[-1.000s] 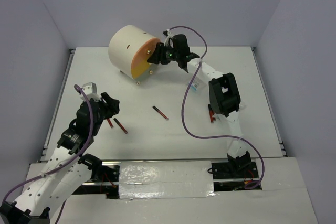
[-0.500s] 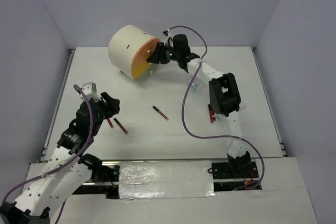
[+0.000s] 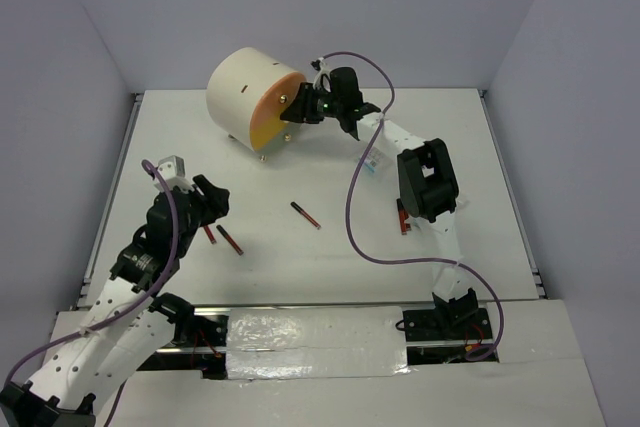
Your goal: Organize the makeup
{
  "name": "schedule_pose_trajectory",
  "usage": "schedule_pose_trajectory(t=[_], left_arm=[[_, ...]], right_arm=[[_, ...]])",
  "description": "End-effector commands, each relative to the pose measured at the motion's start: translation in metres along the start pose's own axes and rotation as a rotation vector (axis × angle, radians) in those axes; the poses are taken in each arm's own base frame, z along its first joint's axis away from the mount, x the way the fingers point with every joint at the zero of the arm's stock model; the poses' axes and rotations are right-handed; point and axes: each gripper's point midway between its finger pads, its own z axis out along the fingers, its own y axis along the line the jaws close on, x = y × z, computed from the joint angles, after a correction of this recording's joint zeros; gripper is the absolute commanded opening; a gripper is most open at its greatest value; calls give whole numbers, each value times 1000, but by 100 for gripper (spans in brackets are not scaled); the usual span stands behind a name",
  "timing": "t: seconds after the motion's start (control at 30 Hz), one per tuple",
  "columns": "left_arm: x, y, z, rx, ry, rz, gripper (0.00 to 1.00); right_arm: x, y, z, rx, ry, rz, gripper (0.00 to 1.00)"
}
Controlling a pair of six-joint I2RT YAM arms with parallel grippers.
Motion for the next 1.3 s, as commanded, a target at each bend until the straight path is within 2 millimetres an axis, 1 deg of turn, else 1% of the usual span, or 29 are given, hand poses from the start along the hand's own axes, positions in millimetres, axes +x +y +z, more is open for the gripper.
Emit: schedule_pose_trajectory(t=[0.0,0.1,0.23,0.3,0.33,0.37,0.4,0.43,0.47,0.53,0.57,0.6,0.63,0.67,0.7,0.73,0.77,0.8,0.83,0.87,0.9,0.93,1.0,1.03,1.07,1.13,1.17,1.23,1.27], left_arm=[[-20,-15,-1,47,-54,-30,64],[-20,-15,-1,47,-52,-31,64],[-19,-15,0,50,-53,-33,64],[-19,-15,0,49,-51,-32,64],[-19,-15,0,49,-55,-35,64],[-19,-15,0,49,-55,-35,64],[-19,-15,0,48,-52,-34,64],[-19,-15,0,47,-52,-34,64],[-19,-15,0,47,-54,-36,64],[-17,-14,2,45,-51,-38,65],[-16,-14,2,45,-49,-40,65],[-16,-14,3,47,-49,-42,66],[-15,-15,3,51,-48,-45,66],[-14,-15,4,52,-45,-45,66],[-13,-16,5,54,-42,-44,67],[-14,-17,6,58,-45,-47,67],[-12,-17,6,59,-41,-46,67],[-12,-18,7,60,-40,-46,67],[-12,-18,8,60,-40,-46,67],[-13,-19,8,65,-42,-47,67],[-12,-19,8,67,-39,-45,67],[-13,-20,8,70,-41,-48,68],[-13,-19,8,68,-41,-46,68],[-13,-19,8,68,-41,-46,68],[-12,-18,7,67,-42,-48,68],[-12,-18,6,68,-45,-52,68],[-12,-17,5,69,-46,-52,68],[-10,-16,5,65,-47,-57,68],[-10,-15,5,66,-48,-57,68]], right_arm=[[-6,0,2,-28,-26,-25,43],[-7,2,1,-34,-28,-25,40],[-5,1,-2,-41,-21,-19,33],[-7,1,-5,-45,-26,-19,28],[-3,-2,-7,-44,-18,-10,26],[-3,1,-10,-51,-19,-12,25],[-8,-2,-15,-53,-32,-13,25],[-1,-6,-17,-47,-22,1,24],[-5,-5,-23,-51,-30,-2,24],[0,-10,-32,-50,-21,3,23],[-4,-4,-38,-62,-27,-11,23],[4,-9,-42,-54,-17,-4,23],[-1,-7,-49,-54,-27,-20,23],[1,-6,-53,-55,-23,-23,23],[9,-10,-56,-49,-9,-11,23],[5,-9,-63,-48,-19,-18,23],[12,-14,-67,-39,-8,-4,23],[15,-13,-69,-41,-2,1,23],[12,-12,-76,-37,-10,-2,23],[15,-12,-78,-37,-7,-3,23],[23,-15,-81,-32,6,7,23],[19,-12,-86,-35,-2,-1,23],[28,-15,-92,-24,6,18,24],[26,-12,-96,-29,1,15,24],[29,-16,-101,-18,4,22,24],[28,-14,-109,-19,0,16,24],[31,-15,-112,-16,6,14,24],[30,-13,-117,-14,1,6,24],[32,-15,-120,-11,3,8,25]])
